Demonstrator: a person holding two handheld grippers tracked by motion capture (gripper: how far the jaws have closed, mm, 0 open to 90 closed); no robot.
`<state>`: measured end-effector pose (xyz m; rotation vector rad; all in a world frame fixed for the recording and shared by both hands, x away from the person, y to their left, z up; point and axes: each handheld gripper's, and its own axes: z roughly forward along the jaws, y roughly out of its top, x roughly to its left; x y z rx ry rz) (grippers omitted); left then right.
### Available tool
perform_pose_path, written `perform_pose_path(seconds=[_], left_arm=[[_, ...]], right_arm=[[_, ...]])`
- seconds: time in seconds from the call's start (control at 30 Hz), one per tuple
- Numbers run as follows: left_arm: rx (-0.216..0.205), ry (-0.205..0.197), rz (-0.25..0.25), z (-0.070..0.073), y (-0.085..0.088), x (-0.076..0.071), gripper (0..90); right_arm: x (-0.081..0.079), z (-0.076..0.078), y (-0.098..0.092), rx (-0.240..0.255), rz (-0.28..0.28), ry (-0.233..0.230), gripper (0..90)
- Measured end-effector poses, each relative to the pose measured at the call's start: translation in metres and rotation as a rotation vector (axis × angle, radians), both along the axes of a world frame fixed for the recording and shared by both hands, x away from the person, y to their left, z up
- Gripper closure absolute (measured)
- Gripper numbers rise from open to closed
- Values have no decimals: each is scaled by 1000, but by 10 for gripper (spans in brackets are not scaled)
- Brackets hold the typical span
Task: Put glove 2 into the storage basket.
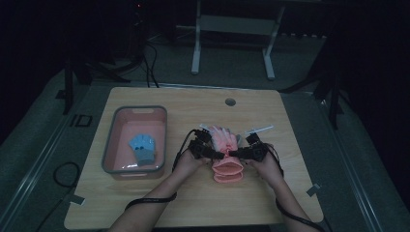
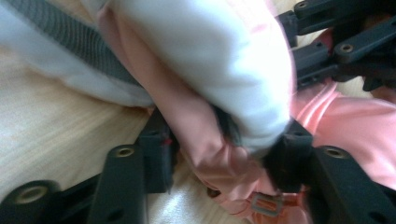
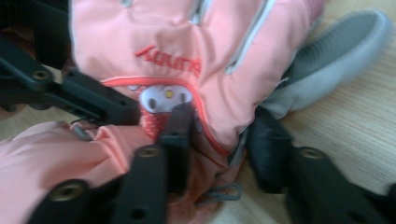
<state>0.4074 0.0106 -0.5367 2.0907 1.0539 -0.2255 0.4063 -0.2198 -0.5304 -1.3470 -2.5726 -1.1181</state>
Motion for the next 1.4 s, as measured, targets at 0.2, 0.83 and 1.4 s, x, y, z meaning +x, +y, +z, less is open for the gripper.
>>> perform_pose_path(seconds=[0.2,0.83,1.4], left_arm=[[-8,14,-17,5,2,1,633],[42,-91,-32,74,25,-11,647],[62,-122,-5,113,79,-15,647]], right_arm=[[-8,5,4,-5,-24,-55,765],[-20,65,24,43,-25,-143,776],[-16,102,75,60,23,-183,776]])
